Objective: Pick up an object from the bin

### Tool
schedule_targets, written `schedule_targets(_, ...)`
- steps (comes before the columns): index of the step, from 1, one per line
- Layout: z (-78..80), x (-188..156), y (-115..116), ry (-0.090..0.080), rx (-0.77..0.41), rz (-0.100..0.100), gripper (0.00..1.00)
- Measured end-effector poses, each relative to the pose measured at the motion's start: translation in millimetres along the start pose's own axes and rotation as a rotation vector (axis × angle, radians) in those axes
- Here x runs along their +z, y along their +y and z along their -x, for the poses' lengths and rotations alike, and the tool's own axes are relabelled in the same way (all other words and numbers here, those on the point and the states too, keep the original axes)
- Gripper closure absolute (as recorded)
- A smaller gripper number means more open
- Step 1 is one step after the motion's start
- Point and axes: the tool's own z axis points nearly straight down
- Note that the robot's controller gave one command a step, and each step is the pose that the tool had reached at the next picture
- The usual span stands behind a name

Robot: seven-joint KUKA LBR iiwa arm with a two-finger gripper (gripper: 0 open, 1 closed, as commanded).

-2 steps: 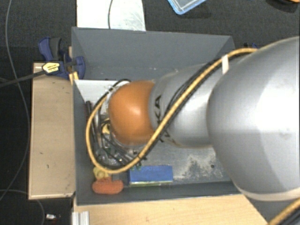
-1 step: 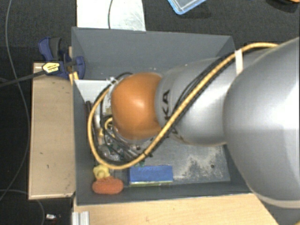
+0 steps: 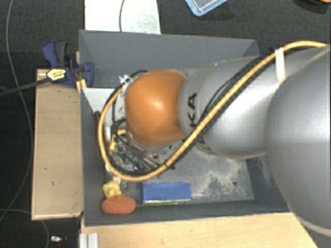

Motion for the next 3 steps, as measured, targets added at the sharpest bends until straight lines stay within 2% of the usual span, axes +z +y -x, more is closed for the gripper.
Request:
schedule_targets(1,1.1,-30,0,-0.002,0.001,0.0,1.0)
schedule_targets(3,3.1,-57,1,-0.008,0.004,0.002,1.0)
